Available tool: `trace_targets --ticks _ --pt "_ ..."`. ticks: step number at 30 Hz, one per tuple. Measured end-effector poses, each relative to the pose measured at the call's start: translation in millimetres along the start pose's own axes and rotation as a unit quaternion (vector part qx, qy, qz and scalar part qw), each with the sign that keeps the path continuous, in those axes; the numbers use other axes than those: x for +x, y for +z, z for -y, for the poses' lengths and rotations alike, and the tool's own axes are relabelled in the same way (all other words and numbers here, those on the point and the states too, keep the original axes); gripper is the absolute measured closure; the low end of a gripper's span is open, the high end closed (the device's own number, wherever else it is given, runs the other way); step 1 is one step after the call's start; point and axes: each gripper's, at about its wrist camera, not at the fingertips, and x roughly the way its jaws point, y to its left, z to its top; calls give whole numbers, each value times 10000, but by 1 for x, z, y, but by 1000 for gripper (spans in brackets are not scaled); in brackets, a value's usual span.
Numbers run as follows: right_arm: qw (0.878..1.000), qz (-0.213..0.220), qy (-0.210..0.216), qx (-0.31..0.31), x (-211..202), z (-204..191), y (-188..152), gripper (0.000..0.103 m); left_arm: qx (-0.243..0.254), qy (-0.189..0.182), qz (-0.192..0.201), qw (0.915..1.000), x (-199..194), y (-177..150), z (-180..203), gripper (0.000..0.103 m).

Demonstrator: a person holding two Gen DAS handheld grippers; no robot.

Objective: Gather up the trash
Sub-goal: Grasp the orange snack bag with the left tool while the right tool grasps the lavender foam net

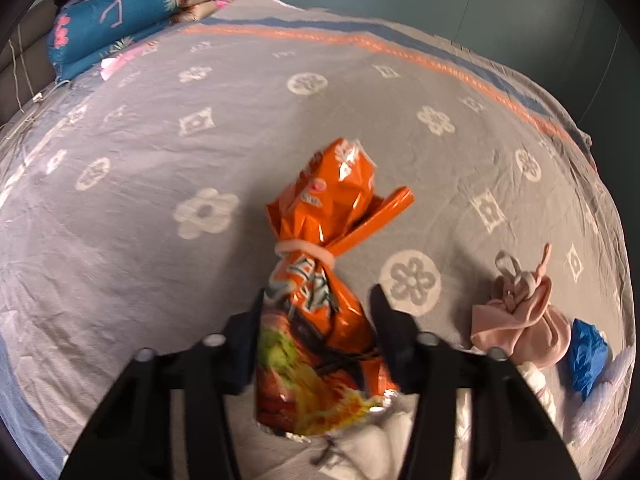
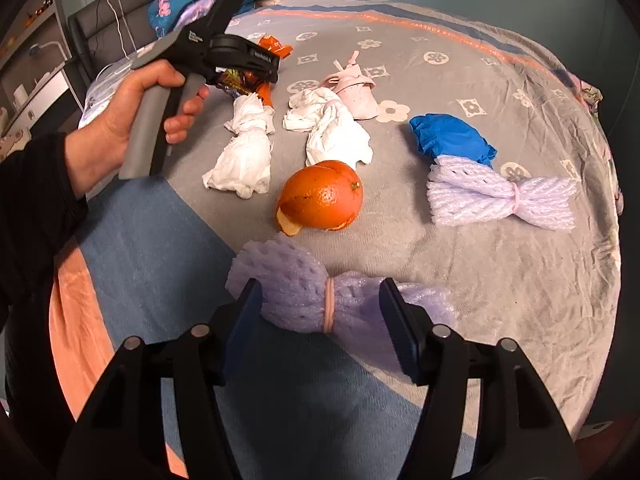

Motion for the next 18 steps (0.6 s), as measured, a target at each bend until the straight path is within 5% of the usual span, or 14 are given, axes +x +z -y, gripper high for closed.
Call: trace_targets --ticks 5,10,18 --pt "9999 -58 -37 -119 5 -4 1 54 26 -61 62 10000 3 -3 4 67" --pt "9994 -43 -161 -309 3 -12 2 76 81 -99 130 9998 -6 -4 3 72" --pt "10000 61 25 -23 -16 -5 1 93 72 -111 311 9994 -36 -5 -6 73"
